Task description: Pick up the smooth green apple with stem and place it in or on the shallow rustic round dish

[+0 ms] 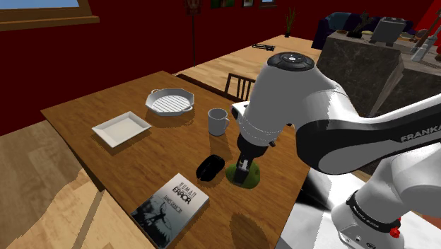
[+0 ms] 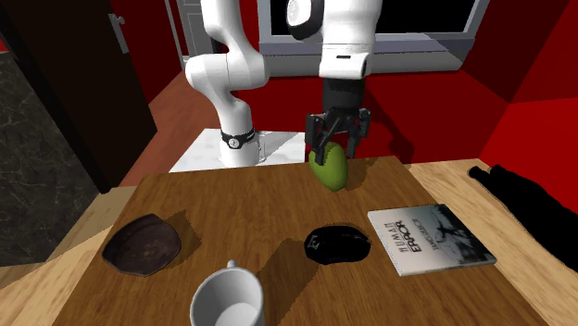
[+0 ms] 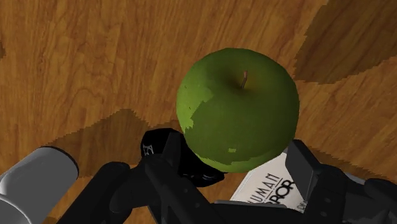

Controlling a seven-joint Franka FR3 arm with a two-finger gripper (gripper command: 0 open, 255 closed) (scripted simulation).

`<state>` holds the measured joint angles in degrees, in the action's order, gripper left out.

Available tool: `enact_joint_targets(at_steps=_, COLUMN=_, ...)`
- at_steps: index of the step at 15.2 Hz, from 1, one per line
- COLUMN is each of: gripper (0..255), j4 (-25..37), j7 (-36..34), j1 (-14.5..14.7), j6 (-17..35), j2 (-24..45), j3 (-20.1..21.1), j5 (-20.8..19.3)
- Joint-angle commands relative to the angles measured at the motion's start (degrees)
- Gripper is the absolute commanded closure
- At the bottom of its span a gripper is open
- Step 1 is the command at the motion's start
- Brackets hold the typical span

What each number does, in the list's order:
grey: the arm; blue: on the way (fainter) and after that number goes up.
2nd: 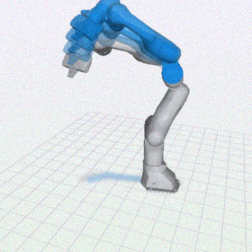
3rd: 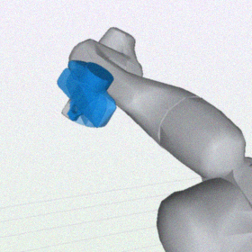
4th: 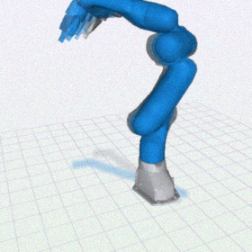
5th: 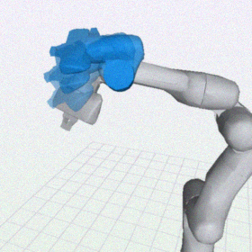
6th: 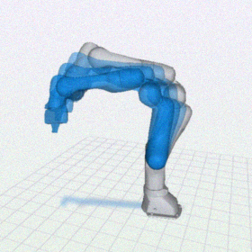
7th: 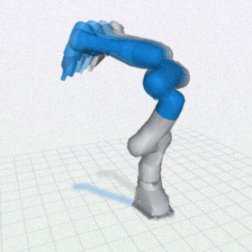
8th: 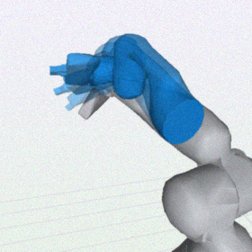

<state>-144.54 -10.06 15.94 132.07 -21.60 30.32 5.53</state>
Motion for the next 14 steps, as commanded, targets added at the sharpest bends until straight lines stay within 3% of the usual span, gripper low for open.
enact_joint_targets(at_steps=1, gripper=255, j4=0.70, j7=0.48, j1=0.24, j6=-1.73, j2=-1.05, j3=-0.48, j5=0.37)
enact_joint_targets(at_steps=12, gripper=255, j4=6.00, j7=1.91, j1=0.68, j6=-10.21, j2=-4.38, j3=-2.38, j5=0.97)
enact_joint_targets(at_steps=14, gripper=255, j4=4.96, j7=5.04, j1=-0.11, j6=-10.11, j2=-5.28, j3=-4.84, j5=0.69)
